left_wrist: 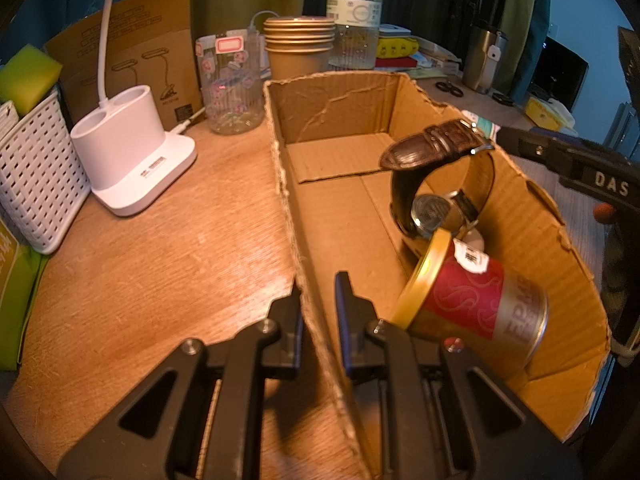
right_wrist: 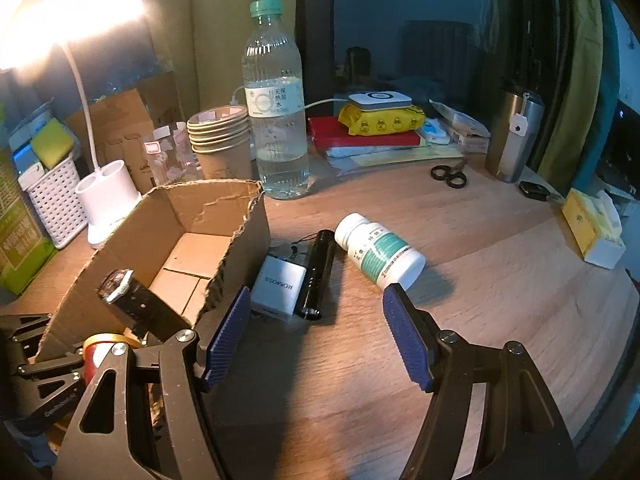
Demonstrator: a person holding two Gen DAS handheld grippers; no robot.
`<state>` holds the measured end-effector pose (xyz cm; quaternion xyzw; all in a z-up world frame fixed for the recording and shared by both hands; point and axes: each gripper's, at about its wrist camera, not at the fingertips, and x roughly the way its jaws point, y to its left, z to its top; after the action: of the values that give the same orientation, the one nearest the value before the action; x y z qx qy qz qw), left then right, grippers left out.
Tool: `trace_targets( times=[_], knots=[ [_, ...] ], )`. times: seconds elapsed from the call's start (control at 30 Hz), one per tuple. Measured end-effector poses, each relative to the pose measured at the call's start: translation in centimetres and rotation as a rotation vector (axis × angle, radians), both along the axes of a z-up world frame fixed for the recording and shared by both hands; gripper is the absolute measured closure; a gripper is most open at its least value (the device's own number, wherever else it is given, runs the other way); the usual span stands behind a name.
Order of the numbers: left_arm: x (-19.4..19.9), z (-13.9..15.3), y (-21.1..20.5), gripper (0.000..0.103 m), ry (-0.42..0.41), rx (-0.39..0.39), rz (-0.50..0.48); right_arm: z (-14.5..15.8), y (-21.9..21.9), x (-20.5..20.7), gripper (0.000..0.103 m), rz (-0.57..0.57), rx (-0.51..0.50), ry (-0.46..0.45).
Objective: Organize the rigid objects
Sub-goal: 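Move the right tool to the black flashlight on the desk, then close the right tool around the black flashlight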
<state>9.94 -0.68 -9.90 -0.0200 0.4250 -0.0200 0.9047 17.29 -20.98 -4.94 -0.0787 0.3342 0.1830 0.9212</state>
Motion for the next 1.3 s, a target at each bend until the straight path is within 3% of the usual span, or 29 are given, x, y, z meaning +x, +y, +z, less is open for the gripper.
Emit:
trace_targets(
  times=[0.6,0.73,0.87,0.93,1.3],
  knots=[
    [0.0,0.0,-0.1,0.088,0.0,0.0,0.0,-2.0,0.3,2.5,0.032,-0.005,-0.081,0.009],
    [0.0,0.0,0.0,0.088,0.0,0.0,0.0,-2.2,0.3,3.0,0.039,-0.006,-0.084,0.02],
    [0.0,0.0,0.0,0.088,0.0,0.0,0.0,-2.2,0.5,3.7,0.041,-0.001,-0.091,0.027],
    [0.0,0.0,-0.1,0.088,0.0,0.0,0.0,-2.2,0.5,4.1,0.047,0.004,-0.09,0.034],
    [0.0,0.0,-0.1,0.088,0.0,0.0,0.0,-2.8,0.9,5.9,0.051,0.03,-0.09,0.081]
  ],
)
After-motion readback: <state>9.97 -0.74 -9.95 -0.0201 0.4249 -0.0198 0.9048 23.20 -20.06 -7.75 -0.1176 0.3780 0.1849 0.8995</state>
